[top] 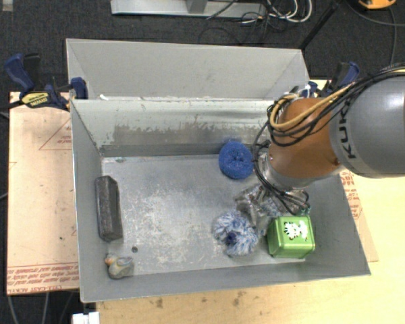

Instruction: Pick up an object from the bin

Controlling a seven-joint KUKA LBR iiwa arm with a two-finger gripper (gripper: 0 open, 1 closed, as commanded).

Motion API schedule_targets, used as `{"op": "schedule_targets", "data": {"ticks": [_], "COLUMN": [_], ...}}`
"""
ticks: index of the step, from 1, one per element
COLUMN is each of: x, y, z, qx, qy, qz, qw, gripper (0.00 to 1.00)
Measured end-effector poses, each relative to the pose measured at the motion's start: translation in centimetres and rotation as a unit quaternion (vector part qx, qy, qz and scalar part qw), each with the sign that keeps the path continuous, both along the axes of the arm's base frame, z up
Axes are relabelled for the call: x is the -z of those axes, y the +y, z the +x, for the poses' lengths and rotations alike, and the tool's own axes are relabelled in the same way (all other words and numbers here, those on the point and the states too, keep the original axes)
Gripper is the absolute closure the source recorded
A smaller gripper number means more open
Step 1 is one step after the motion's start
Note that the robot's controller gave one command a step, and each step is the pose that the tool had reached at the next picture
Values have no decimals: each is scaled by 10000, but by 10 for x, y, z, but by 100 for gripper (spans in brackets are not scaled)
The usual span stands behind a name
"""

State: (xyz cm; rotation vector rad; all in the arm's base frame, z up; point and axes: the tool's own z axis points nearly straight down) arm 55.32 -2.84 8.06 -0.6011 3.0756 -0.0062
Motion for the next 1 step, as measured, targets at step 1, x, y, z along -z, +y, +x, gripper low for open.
{"op": "schedule_targets", "data": {"ticks": [1], "x": [-19], "y": [1], "z": [-1], "qx": [4], "qy": [38], "qz": [11], "qw": [10000], "gripper": [100]}}
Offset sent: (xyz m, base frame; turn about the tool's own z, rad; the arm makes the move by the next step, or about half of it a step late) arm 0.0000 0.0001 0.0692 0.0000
